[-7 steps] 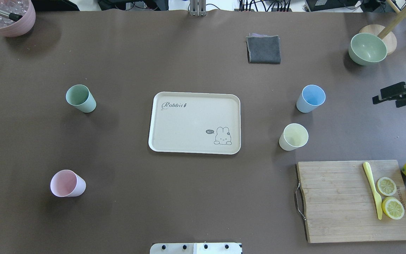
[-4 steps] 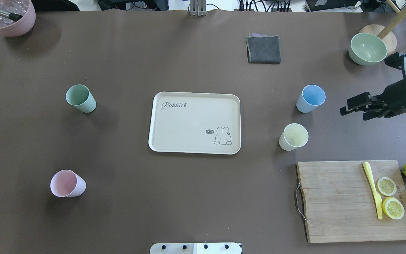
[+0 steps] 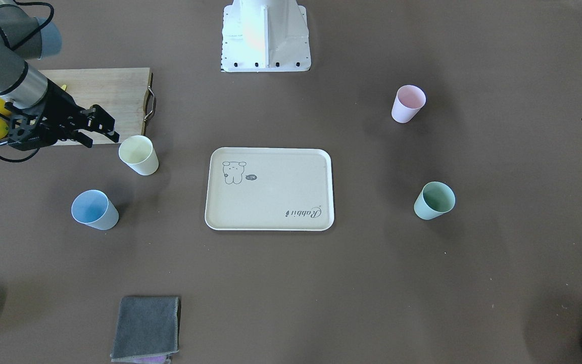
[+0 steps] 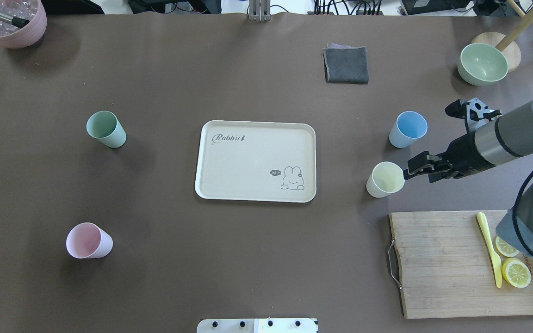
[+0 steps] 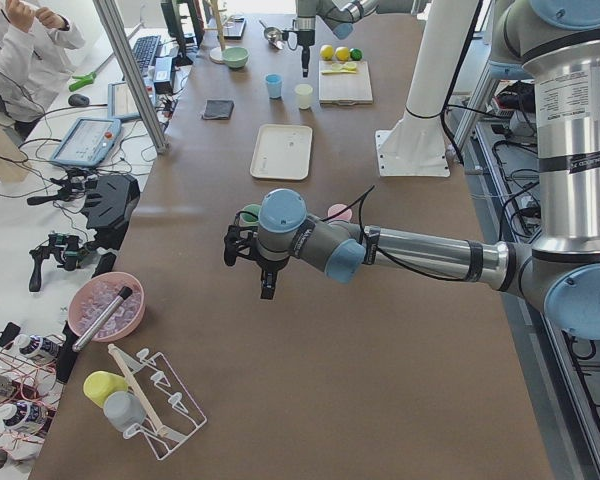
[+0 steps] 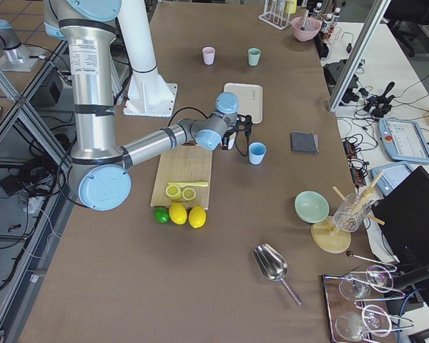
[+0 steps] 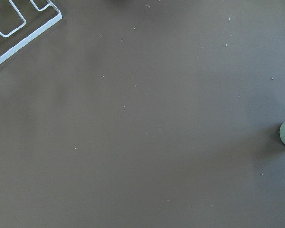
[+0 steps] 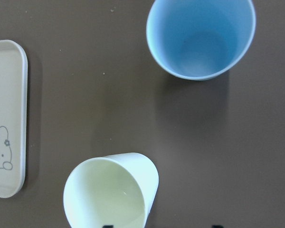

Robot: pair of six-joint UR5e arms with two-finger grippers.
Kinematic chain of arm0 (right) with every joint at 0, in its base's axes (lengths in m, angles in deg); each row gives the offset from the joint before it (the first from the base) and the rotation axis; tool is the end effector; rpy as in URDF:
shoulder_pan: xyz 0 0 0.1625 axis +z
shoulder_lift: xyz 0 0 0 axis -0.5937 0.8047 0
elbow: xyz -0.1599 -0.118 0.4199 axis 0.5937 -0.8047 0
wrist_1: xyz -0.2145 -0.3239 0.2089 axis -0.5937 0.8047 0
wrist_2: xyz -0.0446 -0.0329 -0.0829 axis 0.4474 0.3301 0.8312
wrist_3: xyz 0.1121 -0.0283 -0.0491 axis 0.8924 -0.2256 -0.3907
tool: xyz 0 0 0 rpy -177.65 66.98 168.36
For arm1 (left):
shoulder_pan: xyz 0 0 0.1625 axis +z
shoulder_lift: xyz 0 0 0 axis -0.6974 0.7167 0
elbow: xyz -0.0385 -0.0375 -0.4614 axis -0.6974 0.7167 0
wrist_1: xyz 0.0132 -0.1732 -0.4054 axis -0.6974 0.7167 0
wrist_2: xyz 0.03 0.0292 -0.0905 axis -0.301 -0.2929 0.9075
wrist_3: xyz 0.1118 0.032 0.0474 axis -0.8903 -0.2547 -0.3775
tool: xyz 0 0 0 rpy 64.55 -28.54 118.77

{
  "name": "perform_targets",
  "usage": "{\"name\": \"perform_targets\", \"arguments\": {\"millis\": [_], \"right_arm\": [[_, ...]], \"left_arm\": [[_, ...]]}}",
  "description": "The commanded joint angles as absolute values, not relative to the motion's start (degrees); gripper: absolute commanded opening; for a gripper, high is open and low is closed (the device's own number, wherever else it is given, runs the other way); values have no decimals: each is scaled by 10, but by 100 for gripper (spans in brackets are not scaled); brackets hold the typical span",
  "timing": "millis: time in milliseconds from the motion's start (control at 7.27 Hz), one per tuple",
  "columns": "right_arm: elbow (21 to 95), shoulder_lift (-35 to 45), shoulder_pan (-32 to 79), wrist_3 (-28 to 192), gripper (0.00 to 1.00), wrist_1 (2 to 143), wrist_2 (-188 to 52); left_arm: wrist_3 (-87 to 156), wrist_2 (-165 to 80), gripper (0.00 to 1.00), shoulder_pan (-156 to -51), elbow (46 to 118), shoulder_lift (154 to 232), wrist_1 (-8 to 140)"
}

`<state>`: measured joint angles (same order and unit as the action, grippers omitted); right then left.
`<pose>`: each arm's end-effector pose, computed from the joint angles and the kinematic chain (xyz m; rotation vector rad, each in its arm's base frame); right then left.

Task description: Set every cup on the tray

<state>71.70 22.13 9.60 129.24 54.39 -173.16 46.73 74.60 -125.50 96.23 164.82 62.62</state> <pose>-0.3496 -0.4417 0.4674 0.0037 -1.0607 0.0099 0.0335 -0.4767 0.5996 0.1937 0.9333 -0.0834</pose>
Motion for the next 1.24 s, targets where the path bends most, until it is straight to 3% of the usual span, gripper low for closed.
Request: {"name": "perform_targets", "arguments": {"millis": [0,138,688,825,1101], "right_arm": [[713,194,77,1293,50,584,-1717],[712,194,78,1292,23,585,-1717],[708,193,77,1293,22,587,-1715],[708,193,78,1293,4,587,-1715],[709,193,84,1293,0,587,-1717]], "left_arm": [[467,747,98,-1254,965,1647,627],[467,747,98,-1253,966,1641,628],[467,747,98,-1254,966,1631,646],[467,747,98,-1255,966,1629,647],[467,747,98,-1255,970,1619,654]]}}
